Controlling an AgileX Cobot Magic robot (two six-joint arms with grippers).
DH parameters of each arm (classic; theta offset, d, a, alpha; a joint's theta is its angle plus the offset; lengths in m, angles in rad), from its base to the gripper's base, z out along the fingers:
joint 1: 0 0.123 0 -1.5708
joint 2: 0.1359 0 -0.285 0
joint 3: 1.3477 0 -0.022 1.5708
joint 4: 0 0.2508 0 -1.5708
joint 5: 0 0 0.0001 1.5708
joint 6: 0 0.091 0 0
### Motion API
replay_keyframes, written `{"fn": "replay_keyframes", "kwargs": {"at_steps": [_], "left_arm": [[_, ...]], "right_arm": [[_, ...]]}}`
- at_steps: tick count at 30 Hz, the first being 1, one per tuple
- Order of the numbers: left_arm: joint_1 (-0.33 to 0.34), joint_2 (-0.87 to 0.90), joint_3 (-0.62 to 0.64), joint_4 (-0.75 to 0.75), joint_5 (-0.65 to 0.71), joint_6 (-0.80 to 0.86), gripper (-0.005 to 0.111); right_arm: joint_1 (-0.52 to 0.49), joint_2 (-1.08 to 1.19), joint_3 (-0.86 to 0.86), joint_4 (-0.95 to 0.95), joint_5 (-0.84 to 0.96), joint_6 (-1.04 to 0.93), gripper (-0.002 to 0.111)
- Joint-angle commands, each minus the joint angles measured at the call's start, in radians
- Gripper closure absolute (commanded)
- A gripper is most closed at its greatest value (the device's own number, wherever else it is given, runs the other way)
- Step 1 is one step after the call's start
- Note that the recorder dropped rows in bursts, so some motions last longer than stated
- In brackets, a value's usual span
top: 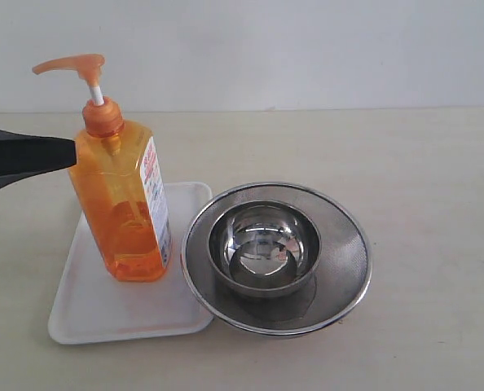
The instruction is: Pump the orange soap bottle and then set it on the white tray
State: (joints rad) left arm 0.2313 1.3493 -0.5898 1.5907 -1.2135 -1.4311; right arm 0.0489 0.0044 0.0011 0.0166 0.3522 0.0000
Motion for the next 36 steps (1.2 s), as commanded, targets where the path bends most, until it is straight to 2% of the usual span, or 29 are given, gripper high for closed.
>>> {"fn": "replay_keyframes", "kwargs": {"at_steps": [1, 8, 16, 22, 32, 36], "left_arm": [[0.003, -0.178, 0.107, -0.089, -0.008, 0.017, 0.102], [0.003, -0.484, 0.245, -0.244, -0.008, 0.022, 0.102], [0.003, -0.734, 0.283, -0.192, -0.008, -0.032, 0.102], [0.003, -0.811, 0.283, -0.188, -0.008, -0.032, 0.102], [0.003, -0.817, 0.283, -0.188, -0.008, -0.03, 0.102], [-0.021, -0.844, 0.284, -0.182, -0.008, -0.03, 0.102]], "right_arm": [[-0.006, -0.004, -0.001, -0.002, -0.011, 0.0, 0.107], [-0.006, -0.004, -0.001, -0.002, -0.011, 0.0, 0.107], [-0.006, -0.004, -0.001, -0.002, -0.011, 0.0, 0.107], [-0.006, -0.004, -0.001, -0.002, -0.004, 0.0, 0.107], [-0.006, -0.004, -0.001, -0.002, -0.002, 0.0, 0.107], [-0.006, -0.004, -0.001, -0.002, -0.002, 0.0, 0.107]]}}
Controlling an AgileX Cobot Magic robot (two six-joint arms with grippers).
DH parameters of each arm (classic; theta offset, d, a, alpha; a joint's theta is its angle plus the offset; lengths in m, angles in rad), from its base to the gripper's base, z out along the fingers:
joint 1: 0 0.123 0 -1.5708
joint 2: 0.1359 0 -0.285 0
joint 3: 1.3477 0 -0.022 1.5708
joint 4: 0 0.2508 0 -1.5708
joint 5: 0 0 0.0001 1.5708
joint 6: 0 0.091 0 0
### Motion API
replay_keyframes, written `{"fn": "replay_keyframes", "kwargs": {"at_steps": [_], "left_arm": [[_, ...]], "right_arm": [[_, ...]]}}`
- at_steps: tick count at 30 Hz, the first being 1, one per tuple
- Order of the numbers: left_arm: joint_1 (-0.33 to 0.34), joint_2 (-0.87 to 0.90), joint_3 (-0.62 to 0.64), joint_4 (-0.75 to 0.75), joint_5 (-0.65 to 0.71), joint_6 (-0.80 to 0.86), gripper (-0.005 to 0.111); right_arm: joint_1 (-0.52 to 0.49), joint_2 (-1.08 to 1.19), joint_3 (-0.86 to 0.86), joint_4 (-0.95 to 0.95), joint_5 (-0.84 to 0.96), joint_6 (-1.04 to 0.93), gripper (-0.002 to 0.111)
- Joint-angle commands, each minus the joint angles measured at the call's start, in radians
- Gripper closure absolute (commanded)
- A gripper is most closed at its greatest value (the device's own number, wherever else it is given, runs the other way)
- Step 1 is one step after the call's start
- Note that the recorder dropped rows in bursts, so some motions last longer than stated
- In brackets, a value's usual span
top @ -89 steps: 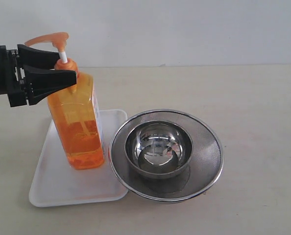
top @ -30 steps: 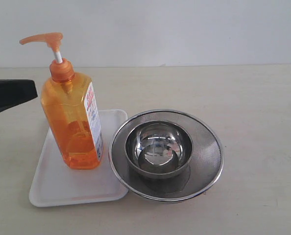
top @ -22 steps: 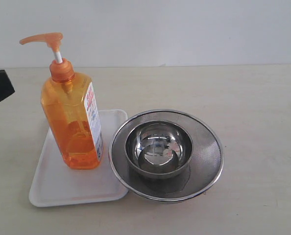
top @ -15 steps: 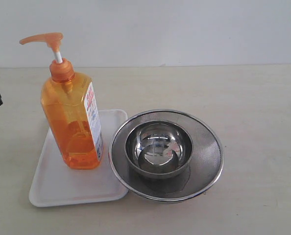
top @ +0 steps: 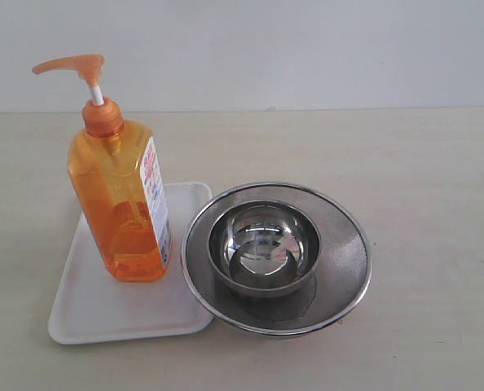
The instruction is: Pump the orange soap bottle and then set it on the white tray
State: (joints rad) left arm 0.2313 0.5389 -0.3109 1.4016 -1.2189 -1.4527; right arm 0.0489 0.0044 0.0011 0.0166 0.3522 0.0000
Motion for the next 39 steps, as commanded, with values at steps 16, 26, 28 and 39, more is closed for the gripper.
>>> {"fn": "replay_keyframes", "kwargs": {"at_steps": [16, 26, 28, 39], "left_arm": [[-0.24, -0.491, 0.006, 0.02, 0.037, 0.012, 0.102], [-0.333, -0.539, 0.022, 0.057, 0.817, -0.013, 0.102], [-0.345, -0.539, 0.051, 0.048, 1.013, -0.013, 0.102], [-0.347, -0.539, 0.284, -0.071, 1.244, -0.057, 0.102]], "right_arm": [[-0.006, -0.004, -0.001, -0.002, -0.002, 0.0, 0.107], [-0.006, -0.004, -0.001, -0.002, -0.002, 0.0, 0.107], [-0.006, -0.004, -0.001, -0.002, -0.002, 0.0, 0.107], [-0.006, -0.004, -0.001, -0.002, -0.002, 0.0, 0.107]]}}
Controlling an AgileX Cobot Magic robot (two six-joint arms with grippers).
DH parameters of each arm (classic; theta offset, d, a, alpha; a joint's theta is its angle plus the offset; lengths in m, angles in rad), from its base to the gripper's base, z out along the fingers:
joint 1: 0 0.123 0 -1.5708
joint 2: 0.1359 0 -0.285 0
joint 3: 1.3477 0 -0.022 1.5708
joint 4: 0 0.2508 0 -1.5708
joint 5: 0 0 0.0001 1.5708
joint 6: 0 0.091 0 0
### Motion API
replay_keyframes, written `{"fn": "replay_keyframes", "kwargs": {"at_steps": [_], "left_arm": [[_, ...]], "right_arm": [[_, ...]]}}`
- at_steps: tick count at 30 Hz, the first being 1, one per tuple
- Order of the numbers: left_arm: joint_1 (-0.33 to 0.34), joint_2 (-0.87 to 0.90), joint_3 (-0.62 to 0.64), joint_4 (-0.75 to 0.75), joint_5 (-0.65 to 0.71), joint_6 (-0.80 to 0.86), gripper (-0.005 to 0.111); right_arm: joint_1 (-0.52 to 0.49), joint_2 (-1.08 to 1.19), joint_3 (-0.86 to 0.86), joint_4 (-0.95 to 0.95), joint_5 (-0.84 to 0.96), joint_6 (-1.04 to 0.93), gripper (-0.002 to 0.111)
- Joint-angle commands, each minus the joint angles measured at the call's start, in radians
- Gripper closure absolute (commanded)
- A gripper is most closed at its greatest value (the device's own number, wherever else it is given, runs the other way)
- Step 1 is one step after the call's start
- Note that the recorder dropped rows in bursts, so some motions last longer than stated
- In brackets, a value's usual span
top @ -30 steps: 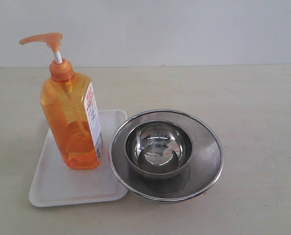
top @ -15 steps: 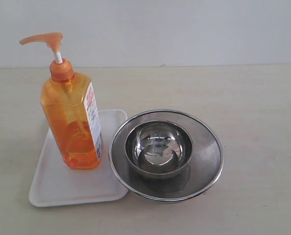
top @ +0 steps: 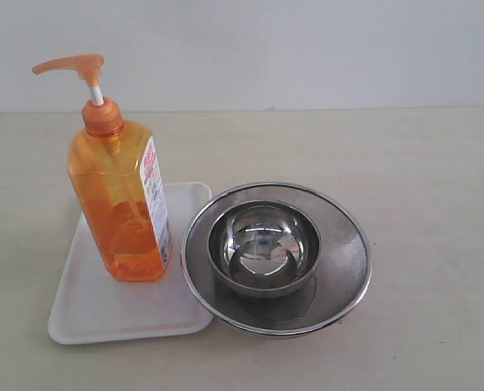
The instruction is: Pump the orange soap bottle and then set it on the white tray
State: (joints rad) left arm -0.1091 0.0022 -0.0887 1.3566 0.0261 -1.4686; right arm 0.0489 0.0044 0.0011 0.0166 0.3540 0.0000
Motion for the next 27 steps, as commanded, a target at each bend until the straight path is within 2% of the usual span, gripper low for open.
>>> {"fn": "replay_keyframes", "kwargs": {"at_steps": [1, 7, 14, 17, 18, 20, 22, 23, 24, 26, 27], "left_arm": [[-0.007, -0.002, 0.078, -0.026, -0.013, -0.042, 0.102], [-0.007, -0.002, 0.089, -0.026, -0.092, -0.061, 0.102], [-0.007, -0.002, 0.089, -0.044, -0.114, -0.088, 0.102], [-0.007, -0.002, 0.089, -0.177, -0.124, -0.054, 0.102], [-0.007, -0.002, 0.089, -0.291, -0.119, 0.005, 0.102], [-0.007, -0.002, 0.089, -0.619, -0.119, 0.19, 0.102], [-0.007, -0.002, 0.089, -0.92, -0.119, 0.487, 0.102], [-0.007, -0.002, 0.089, -1.178, -0.119, 0.775, 0.102], [-0.007, -0.002, 0.089, -1.291, -0.102, 0.96, 0.102], [-0.005, -0.002, 0.089, -1.335, -0.043, 1.165, 0.102], [-0.005, -0.002, 0.089, -1.357, -0.026, 1.201, 0.102]], "right_arm": [[-0.006, -0.004, -0.001, -0.002, -0.004, 0.0, 0.107], [-0.006, -0.004, -0.001, -0.002, -0.004, 0.0, 0.107], [-0.006, -0.004, -0.001, 0.003, -0.011, 0.0, 0.107], [-0.006, -0.004, -0.001, 0.003, -0.011, 0.0, 0.107], [-0.006, -0.004, -0.001, 0.003, -0.011, 0.0, 0.107], [-0.006, -0.004, -0.001, 0.003, -0.011, 0.0, 0.107], [-0.006, -0.004, -0.001, 0.003, -0.011, 0.0, 0.107], [-0.006, -0.004, -0.001, 0.003, -0.011, 0.0, 0.107], [-0.006, -0.004, -0.001, 0.003, -0.011, 0.0, 0.107], [-0.006, -0.004, -0.001, 0.003, -0.011, 0.0, 0.107], [-0.006, -0.004, -0.001, 0.003, -0.011, 0.0, 0.107]]}}
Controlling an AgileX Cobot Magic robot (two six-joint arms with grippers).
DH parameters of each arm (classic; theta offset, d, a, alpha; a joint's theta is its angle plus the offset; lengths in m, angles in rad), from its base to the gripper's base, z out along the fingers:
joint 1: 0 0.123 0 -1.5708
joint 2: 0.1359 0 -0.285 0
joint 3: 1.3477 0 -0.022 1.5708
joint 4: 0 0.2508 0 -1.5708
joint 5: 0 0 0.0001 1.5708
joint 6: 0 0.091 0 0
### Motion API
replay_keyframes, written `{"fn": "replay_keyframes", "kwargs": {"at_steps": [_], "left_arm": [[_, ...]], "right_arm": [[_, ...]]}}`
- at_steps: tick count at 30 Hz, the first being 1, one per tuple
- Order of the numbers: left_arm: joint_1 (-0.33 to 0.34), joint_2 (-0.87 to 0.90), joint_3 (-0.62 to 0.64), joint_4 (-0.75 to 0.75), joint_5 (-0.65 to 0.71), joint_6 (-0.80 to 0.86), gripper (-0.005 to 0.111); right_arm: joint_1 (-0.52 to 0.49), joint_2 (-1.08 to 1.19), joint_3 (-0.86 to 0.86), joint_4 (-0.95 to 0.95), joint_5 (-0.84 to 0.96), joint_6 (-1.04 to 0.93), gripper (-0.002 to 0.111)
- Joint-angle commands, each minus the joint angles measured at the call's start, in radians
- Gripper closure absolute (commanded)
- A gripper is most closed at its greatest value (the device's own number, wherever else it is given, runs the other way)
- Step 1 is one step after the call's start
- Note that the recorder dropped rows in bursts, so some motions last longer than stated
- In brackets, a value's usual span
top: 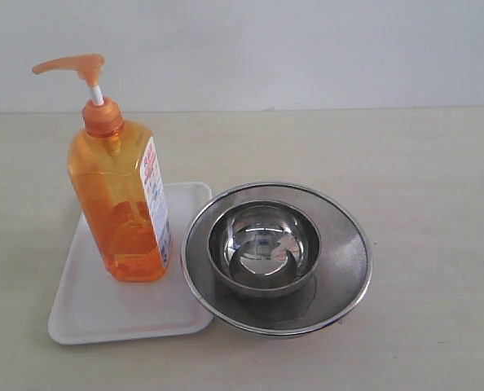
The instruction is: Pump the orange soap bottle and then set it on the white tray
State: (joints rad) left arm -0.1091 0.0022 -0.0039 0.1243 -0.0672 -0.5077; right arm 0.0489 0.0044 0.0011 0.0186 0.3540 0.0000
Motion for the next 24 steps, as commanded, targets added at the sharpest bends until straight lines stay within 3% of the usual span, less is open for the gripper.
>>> {"fn": "replay_keyframes", "kwargs": {"at_steps": [1, 3, 10, 16, 24], "left_arm": [[-0.005, -0.002, 0.004, -0.176, 0.097, 0.325, 0.102], [-0.003, -0.002, 0.004, -0.248, 0.155, 0.473, 0.102], [-0.003, -0.002, 0.004, -0.237, 0.383, 0.484, 0.102], [-0.001, -0.002, 0.004, -0.237, 0.401, 0.508, 0.102], [0.052, -0.002, 0.004, -0.232, 0.401, 0.603, 0.102]], "right_arm": [[-0.006, -0.004, -0.001, 0.001, -0.011, 0.0, 0.107], [-0.006, -0.004, -0.001, 0.001, -0.011, 0.0, 0.107], [-0.006, -0.004, -0.001, 0.001, -0.011, 0.0, 0.107], [-0.006, -0.004, -0.001, 0.001, -0.011, 0.0, 0.107], [-0.006, -0.004, -0.001, 0.001, -0.011, 0.0, 0.107]]}}
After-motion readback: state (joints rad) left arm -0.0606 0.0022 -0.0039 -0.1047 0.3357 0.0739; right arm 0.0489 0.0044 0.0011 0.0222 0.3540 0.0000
